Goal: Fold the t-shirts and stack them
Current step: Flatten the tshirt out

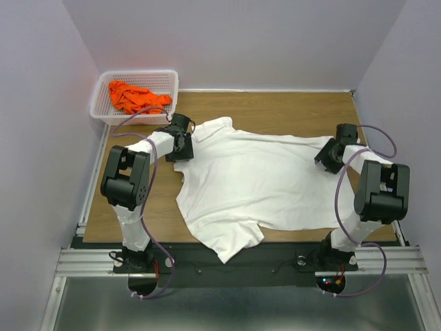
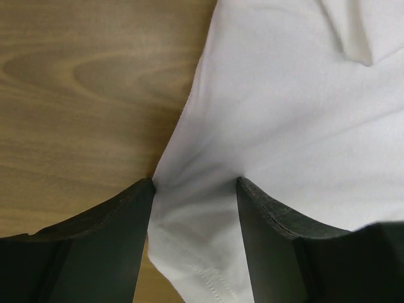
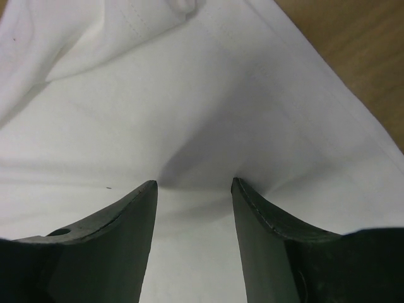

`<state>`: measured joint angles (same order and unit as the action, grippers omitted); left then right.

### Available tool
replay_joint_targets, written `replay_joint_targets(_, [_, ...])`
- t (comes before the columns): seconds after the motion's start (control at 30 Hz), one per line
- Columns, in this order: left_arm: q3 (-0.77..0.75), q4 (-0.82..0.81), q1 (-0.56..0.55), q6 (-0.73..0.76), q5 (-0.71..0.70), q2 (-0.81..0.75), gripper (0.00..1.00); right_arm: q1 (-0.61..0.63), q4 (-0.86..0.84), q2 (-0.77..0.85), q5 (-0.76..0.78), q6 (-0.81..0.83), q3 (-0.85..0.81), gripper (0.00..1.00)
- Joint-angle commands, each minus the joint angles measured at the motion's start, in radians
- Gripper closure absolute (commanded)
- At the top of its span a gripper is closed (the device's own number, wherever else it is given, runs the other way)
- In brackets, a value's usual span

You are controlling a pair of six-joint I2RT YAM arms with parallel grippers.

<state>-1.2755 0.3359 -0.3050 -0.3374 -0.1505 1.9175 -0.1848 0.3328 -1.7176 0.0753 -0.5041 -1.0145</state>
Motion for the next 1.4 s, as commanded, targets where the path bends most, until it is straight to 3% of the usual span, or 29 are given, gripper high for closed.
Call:
replay_joint_targets(0.0, [0.129, 0.161, 0.010, -0.006, 0.052, -0.063, 0.34, -0.024, 0.104, 0.087, 0.024, -0.027, 0.112, 0.43])
replay_joint_targets(0.23, [0.199, 0.172, 0.012, -0.009, 0.101, -0.192, 0.31, -0.025, 0.140, 0.197, -0.071, -0.010, 0.137, 0.42])
replay_joint_targets(0.47, [-0.141, 0.163, 0.040, 0.021, 0.077, -0.117, 0.27, -0.024, 0.138, 0.182, -0.187, 0.104, -0.047, 0.40])
replay_joint_targets(0.57, [-0.295, 0.161, 0.055, 0.026, 0.088, 0.003, 0.27, -0.024, 0.137, 0.161, -0.216, 0.119, -0.091, 0.39])
replay_joint_targets(0.77, [-0.547, 0.232, 0.058, 0.057, 0.120, 0.199, 0.40, -0.024, 0.137, 0.153, -0.229, 0.127, -0.110, 0.39])
replay_joint_targets(0.87, [-0.588, 0.245, 0.058, 0.064, 0.143, 0.251, 0.44, -0.024, 0.137, 0.154, -0.227, 0.133, -0.110, 0.39])
replay_joint_targets(1.1, [-0.605, 0.232, 0.058, 0.074, 0.146, 0.310, 0.45, -0.025, 0.130, 0.150, -0.247, 0.128, -0.088, 0.39])
replay_joint_targets(1.37, [-0.565, 0.184, 0.055, 0.086, 0.146, 0.330, 0.49, -0.024, 0.127, 0.144, -0.256, 0.127, -0.081, 0.38])
